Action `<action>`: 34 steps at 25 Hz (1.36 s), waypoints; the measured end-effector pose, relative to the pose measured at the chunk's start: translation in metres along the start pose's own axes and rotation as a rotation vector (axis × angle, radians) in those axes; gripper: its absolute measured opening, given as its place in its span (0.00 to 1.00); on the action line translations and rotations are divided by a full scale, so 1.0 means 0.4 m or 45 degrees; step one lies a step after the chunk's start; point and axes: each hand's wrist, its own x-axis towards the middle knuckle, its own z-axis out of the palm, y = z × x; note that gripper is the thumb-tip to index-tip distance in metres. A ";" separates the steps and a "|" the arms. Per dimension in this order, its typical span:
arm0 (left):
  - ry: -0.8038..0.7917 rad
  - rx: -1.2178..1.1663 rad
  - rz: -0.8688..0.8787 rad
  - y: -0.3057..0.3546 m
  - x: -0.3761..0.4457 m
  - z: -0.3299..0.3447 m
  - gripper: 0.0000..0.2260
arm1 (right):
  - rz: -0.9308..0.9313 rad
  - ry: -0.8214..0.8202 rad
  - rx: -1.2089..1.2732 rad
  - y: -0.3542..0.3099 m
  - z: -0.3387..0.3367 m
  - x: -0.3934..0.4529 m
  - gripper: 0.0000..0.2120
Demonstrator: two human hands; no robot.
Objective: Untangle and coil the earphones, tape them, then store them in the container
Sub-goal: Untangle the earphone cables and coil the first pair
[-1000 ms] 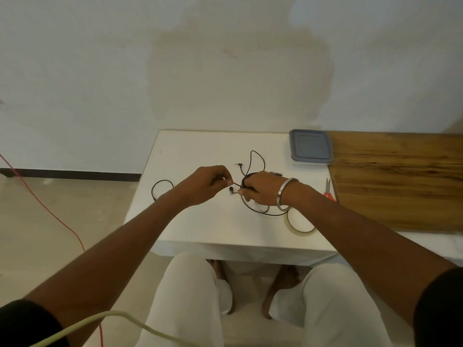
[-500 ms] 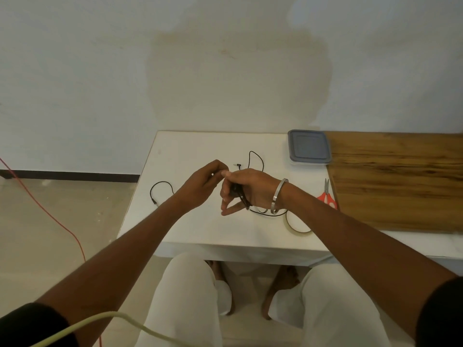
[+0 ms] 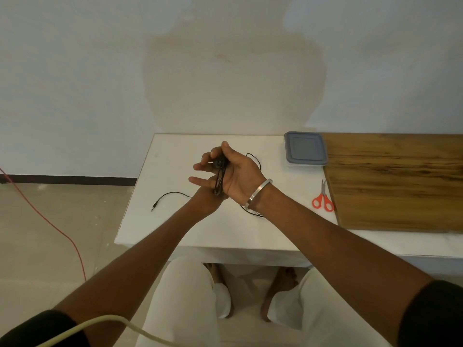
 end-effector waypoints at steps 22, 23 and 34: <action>-0.205 0.184 0.278 -0.042 -0.019 -0.037 0.14 | -0.250 0.220 -2.007 -0.042 -0.152 -0.001 0.12; -0.200 0.204 0.283 -0.041 -0.019 -0.044 0.14 | -0.221 0.192 -2.140 -0.042 -0.163 -0.004 0.11; -0.085 0.359 0.282 -0.027 -0.004 -0.100 0.10 | 0.138 -0.148 -2.810 -0.049 -0.207 -0.020 0.18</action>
